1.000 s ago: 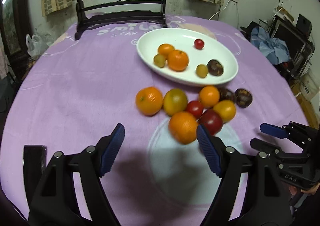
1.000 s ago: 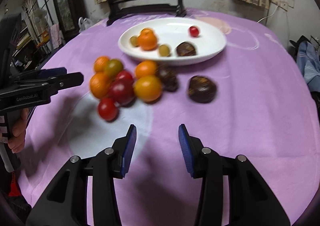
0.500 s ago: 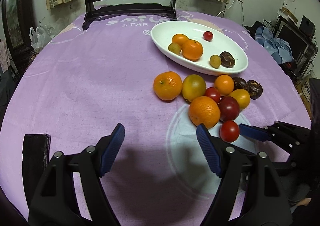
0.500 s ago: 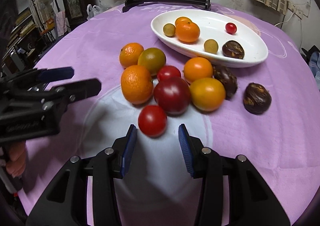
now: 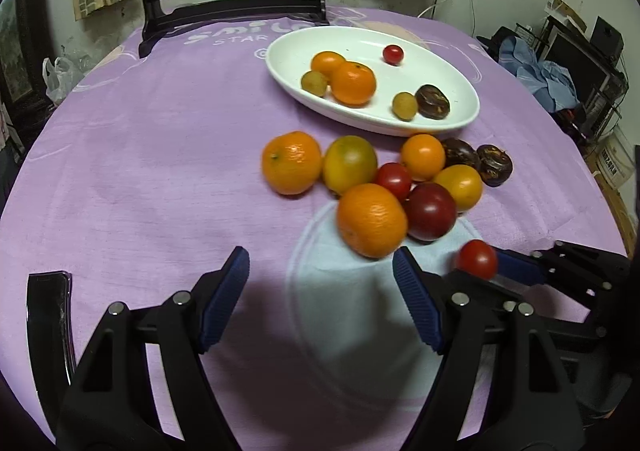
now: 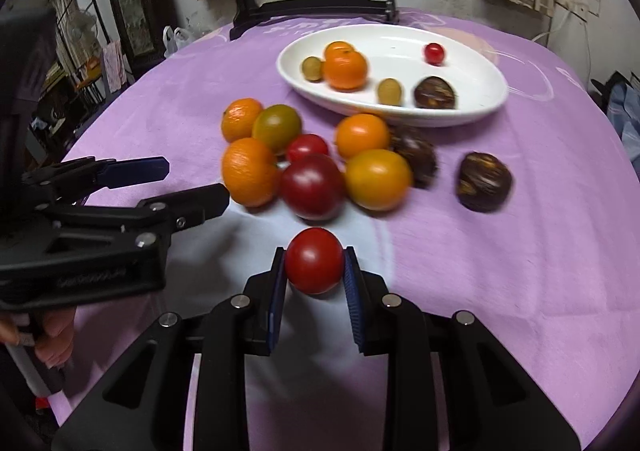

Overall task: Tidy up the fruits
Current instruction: 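Grasp a mandarin with the left gripper while the right grasps another red tomato, then carry the mandarin and red tomato over the white plate and open both grippers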

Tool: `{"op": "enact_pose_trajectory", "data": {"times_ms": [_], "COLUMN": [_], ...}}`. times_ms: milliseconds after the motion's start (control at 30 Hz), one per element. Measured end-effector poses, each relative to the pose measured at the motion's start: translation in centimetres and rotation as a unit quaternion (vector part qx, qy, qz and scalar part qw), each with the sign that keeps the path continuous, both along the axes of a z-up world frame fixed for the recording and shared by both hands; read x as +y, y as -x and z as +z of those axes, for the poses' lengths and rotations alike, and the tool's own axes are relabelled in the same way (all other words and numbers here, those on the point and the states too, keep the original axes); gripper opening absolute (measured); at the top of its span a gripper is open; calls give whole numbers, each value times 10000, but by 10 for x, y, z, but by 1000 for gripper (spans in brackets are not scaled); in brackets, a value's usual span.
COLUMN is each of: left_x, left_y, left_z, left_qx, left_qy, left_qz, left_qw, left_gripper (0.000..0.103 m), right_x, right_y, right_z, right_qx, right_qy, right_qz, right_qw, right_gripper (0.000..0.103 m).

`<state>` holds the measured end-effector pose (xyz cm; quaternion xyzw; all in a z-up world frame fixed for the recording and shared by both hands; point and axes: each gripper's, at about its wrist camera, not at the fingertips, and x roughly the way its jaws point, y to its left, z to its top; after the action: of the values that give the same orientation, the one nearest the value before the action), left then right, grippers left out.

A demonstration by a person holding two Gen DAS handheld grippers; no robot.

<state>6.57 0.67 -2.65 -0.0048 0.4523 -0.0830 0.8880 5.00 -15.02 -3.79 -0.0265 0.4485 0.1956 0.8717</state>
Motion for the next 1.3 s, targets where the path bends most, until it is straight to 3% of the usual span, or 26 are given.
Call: {"op": "enact_pose_trajectory", "data": {"times_ms": [167, 300, 467, 600, 733, 1000, 1300], "left_x": [-19, -29, -33, -32, -26, -21, -31], "left_y": [-4, -12, -26, -28, -24, -9, -58], "left_z": [-5, -14, -21, -18, -14, 35, 72], "left_qx": [67, 194, 233, 233, 328, -86, -480], "left_qy": [-144, -277, -375, -220, -145, 65, 173], "left_qz": [-184, -229, -210, -339, -369, -526, -341], "left_qw": [9997, 9992, 9988, 9989, 9987, 9986, 9981], "left_gripper": [75, 62, 58, 41, 40, 40, 40], "right_x": [-28, -41, -50, -52, -53, -62, -50], "right_y": [8, 14, 18, 17, 18, 5, -54], "right_z": [2, 6, 9, 9, 15, 55, 76], "right_qx": [-8, -59, -72, -54, -134, -650, -1127], "right_qy": [-147, -244, -316, -324, -312, -164, 160], "right_qz": [-143, -194, -245, -273, -268, -329, -255], "right_qw": [9998, 9995, 9992, 9991, 9991, 9972, 9932], "right_gripper": [28, 28, 28, 28, 28, 28, 28]}}
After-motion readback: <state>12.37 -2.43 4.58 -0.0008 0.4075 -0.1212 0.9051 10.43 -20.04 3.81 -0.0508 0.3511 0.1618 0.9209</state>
